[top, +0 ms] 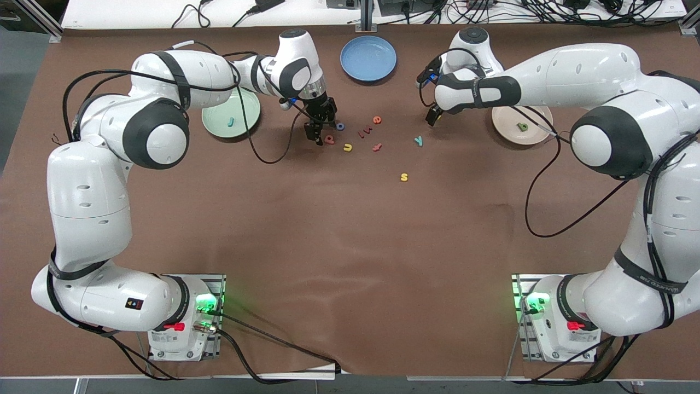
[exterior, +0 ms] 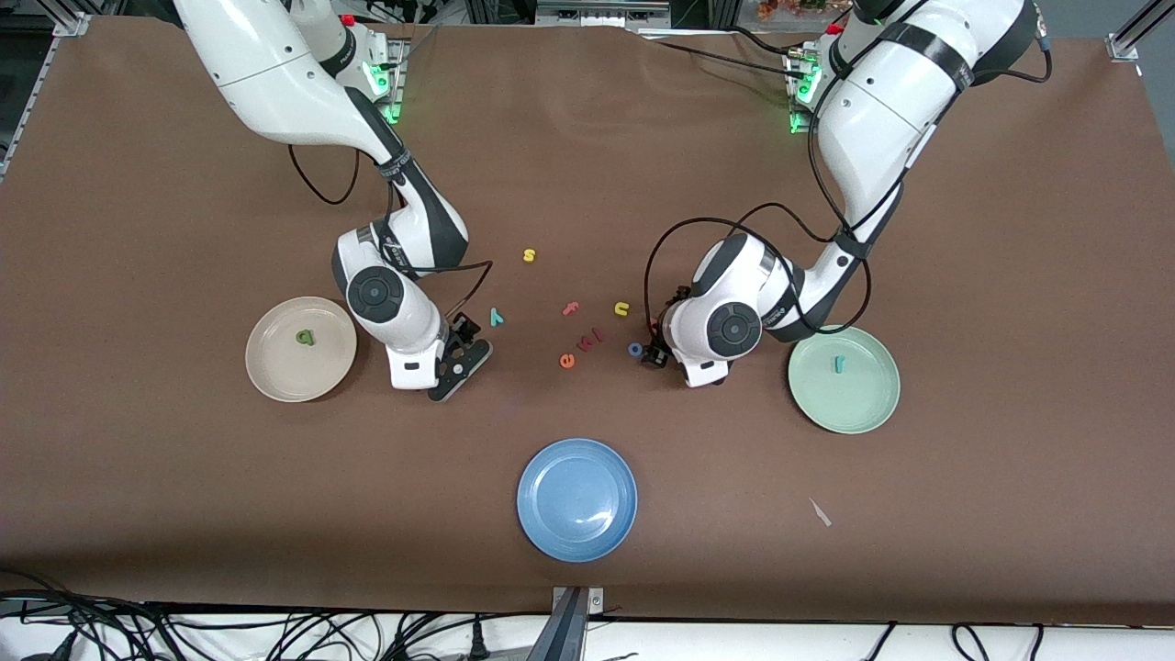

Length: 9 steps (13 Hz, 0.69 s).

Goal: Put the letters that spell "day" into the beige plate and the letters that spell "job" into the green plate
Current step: 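Move the left gripper to the pink p while the right gripper reaches the yellow d, then close the left gripper on the pink p while the right grasps the yellow d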

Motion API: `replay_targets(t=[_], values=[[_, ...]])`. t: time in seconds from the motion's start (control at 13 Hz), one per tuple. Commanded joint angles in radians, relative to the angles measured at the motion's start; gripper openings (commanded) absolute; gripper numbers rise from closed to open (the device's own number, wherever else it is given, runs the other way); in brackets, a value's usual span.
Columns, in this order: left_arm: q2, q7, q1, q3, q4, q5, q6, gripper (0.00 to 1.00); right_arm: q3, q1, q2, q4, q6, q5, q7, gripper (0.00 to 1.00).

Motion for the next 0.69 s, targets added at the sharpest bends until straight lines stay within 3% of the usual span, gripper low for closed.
replay_targets(t=[0.0, 0.23, 0.54, 0.62], values=[[0.006, -0.013, 0.000, 0.007, 0.011, -0.031, 0.006, 0.78, 0.002, -0.002, 0.022, 0.022, 0.016, -0.020, -0.010, 0.92], [0.001, -0.013, -0.007, 0.005, 0.011, -0.031, 0.005, 0.49, 0.002, 0.000, 0.024, 0.020, 0.022, -0.021, -0.010, 0.84], [-0.001, -0.021, -0.003, 0.004, 0.006, -0.031, 0.006, 0.46, 0.002, 0.001, 0.027, 0.020, 0.022, -0.021, -0.010, 0.75], [-0.002, -0.021, 0.000, 0.002, 0.006, -0.031, 0.006, 0.46, 0.002, 0.001, 0.028, 0.020, 0.022, -0.023, -0.012, 0.69]])
